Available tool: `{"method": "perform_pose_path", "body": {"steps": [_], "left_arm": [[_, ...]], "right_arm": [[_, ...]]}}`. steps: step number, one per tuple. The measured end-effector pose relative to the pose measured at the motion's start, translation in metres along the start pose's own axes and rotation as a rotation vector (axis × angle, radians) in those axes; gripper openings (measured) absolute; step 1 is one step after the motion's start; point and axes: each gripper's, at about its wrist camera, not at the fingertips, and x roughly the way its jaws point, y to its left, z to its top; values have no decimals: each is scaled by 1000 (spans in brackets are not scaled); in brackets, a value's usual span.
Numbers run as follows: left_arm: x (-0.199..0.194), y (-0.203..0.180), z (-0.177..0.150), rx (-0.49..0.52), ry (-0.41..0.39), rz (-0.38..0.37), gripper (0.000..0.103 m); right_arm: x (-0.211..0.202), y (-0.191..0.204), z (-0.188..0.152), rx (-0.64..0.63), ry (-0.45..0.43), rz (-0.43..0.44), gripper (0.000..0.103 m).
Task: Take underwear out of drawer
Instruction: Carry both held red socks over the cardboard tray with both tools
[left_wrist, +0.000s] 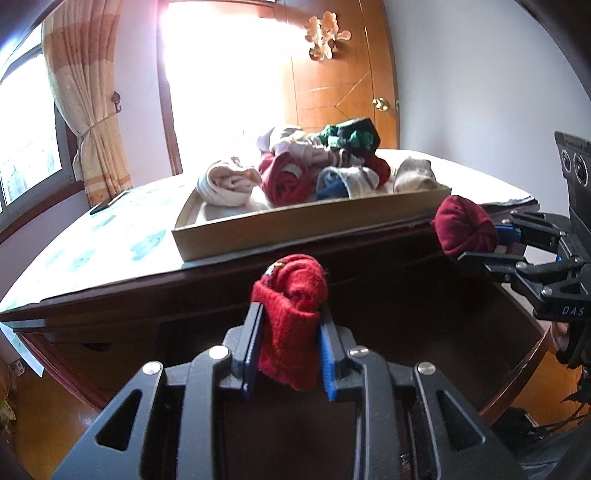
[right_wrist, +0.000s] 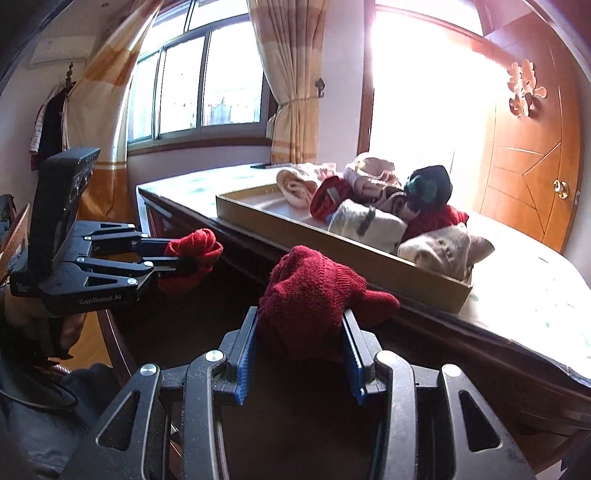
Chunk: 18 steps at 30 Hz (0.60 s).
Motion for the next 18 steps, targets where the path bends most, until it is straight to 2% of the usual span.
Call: {"method": "perform_pose_path", "body": {"steps": [18], "left_arm": [[-12,4,13,-22,-78,15,26]], "right_arm": [[-4,6,8,25,-78,16,44]]}}
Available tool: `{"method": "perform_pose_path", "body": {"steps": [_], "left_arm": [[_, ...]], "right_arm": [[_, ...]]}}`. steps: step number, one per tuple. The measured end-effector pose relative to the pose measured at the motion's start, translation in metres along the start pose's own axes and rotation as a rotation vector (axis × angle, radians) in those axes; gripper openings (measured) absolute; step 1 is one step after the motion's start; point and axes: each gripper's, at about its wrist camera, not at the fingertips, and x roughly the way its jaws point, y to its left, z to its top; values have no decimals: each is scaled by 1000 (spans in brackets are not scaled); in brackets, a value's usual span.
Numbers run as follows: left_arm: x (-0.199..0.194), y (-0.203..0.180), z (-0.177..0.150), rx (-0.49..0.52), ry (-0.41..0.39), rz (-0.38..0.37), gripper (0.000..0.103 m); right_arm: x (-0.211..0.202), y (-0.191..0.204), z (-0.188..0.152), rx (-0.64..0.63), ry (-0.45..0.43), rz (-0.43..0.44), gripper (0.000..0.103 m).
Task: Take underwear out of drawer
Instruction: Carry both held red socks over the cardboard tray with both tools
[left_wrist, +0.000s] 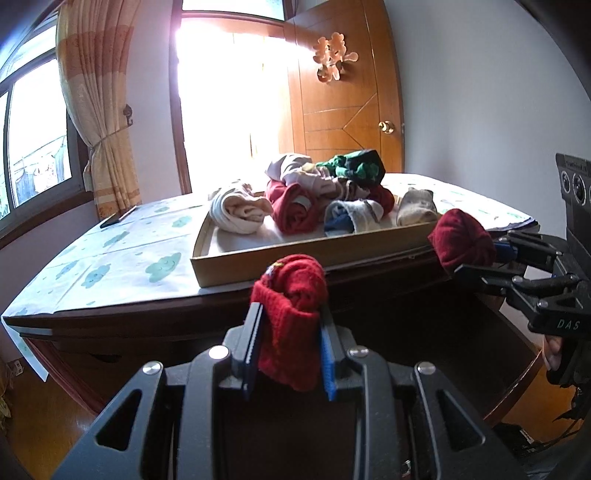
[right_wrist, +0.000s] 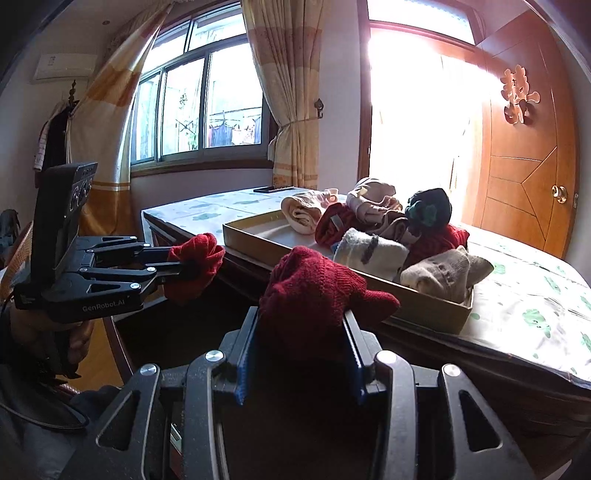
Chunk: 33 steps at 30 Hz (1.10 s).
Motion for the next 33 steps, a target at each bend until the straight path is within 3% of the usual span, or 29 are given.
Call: {"method": "perform_pose_path", "body": {"steps": [18,33], "left_arm": [[-12,7,21,0,-86,29,26],[-11,12,40,22,-112,48,26]], "right_arm": [[3,-1,17,14,-46,15,44],[11,-8,35,13,-40,24,44]]}}
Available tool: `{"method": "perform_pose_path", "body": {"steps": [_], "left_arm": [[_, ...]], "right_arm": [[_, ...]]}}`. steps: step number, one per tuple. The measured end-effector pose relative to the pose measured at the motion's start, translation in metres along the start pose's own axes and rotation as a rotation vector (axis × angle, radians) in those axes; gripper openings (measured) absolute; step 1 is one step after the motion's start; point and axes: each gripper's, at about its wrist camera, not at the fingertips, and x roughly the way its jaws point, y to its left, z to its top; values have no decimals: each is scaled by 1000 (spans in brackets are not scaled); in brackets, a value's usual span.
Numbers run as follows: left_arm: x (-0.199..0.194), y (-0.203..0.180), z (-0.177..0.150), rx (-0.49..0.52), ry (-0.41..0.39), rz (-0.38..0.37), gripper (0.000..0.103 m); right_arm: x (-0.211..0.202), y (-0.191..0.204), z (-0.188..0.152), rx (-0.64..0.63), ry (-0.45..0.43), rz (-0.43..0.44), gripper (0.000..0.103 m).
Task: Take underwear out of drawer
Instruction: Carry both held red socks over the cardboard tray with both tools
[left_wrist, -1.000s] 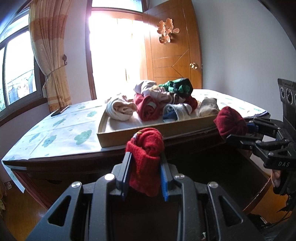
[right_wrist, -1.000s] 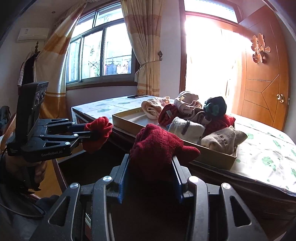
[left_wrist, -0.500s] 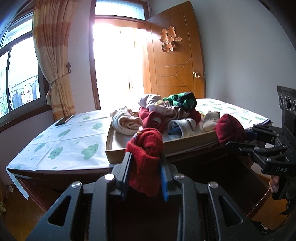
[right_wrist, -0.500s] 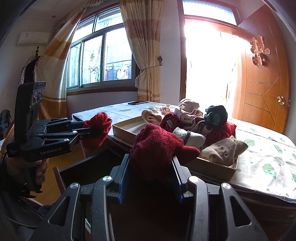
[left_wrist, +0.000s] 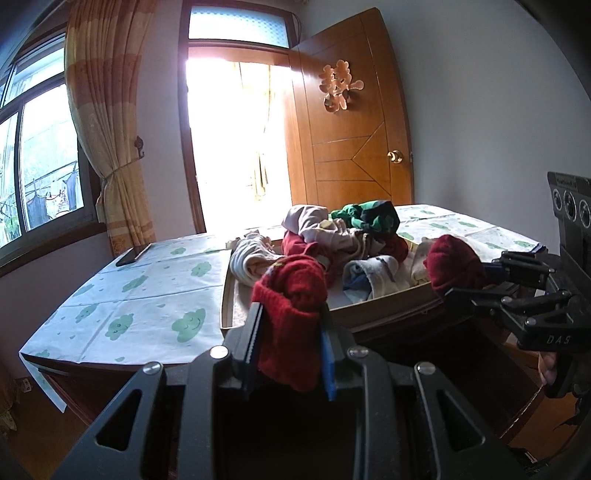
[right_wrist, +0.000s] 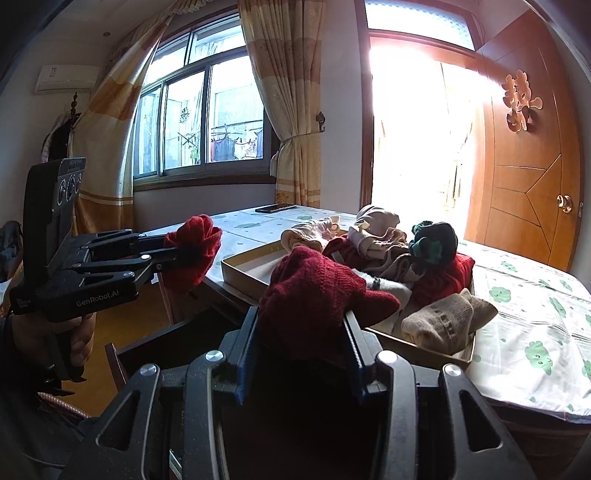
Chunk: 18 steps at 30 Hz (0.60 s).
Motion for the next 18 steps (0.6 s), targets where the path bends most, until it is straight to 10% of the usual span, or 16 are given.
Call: {"method": "perform_pose_path", "body": {"steps": [18], "left_arm": [[24,15,28,37,22,28,26]], "right_arm": [[22,-17,32,28,17,8,44]]}}
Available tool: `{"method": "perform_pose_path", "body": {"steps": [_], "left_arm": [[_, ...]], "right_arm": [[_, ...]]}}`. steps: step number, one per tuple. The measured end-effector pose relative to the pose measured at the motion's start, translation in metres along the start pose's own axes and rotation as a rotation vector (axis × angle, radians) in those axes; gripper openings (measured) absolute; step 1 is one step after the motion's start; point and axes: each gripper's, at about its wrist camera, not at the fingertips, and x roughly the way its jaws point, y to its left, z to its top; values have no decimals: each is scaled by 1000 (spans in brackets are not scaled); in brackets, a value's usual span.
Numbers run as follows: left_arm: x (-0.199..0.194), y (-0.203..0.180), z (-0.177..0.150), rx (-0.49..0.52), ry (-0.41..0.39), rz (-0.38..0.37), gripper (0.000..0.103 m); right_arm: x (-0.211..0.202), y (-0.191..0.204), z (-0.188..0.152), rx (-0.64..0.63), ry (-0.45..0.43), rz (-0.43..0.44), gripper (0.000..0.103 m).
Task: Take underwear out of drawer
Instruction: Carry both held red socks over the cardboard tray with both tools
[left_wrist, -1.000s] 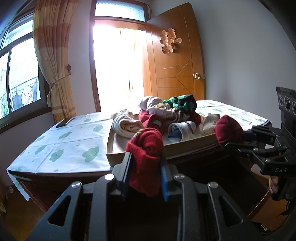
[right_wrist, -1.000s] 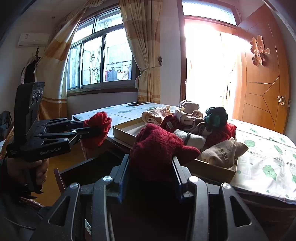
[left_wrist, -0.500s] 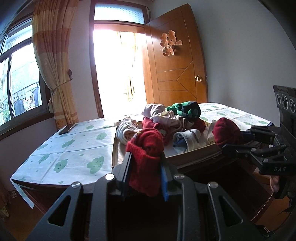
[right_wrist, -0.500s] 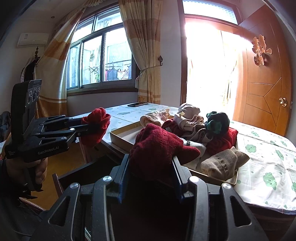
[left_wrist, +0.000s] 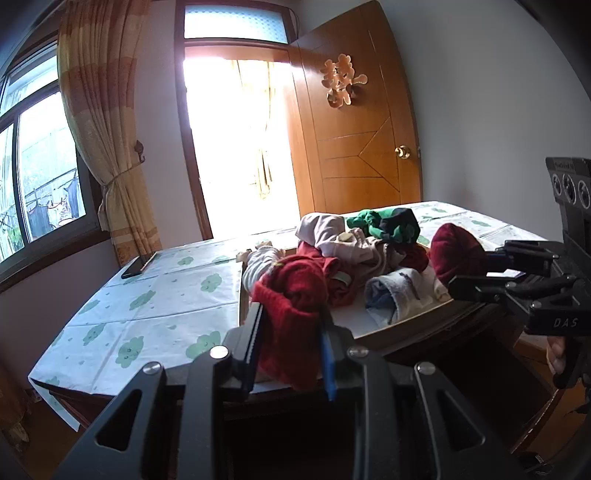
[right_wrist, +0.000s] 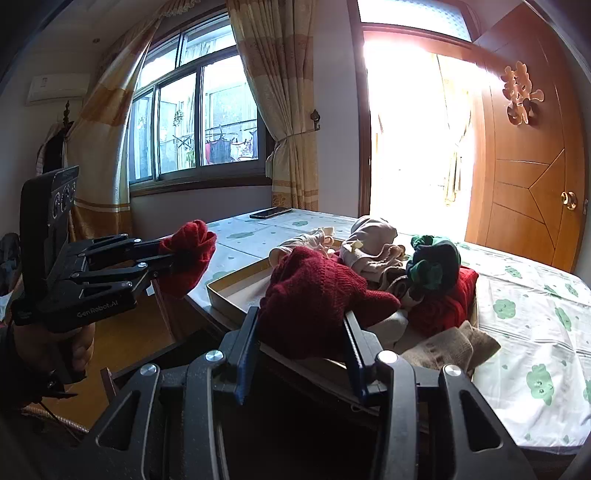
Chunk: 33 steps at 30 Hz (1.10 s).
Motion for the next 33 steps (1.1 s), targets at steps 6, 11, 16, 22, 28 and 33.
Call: {"method": "perform_pose_path", "body": {"steps": [6,11,16,22,28,33], "left_arm": [[12,5,10,17,9,18,26],[20,9,17,26,14,31,26],[32,14,28,36,28,45,26],[58,19,33,44,74,58,26],[78,22,35,38,123,51,26],[88,20,31,45,150,48,26]], "right_arm": [[11,0,13,-8,11,1,44],[22,2,22,-27,22,-1,44],[37,4,32,-42,42,-3,44],[61,3,40,-47,82,-7,44],[84,1,46,-36,135,-11,45],[97,-4,47,-28,169,-19,45]]}}
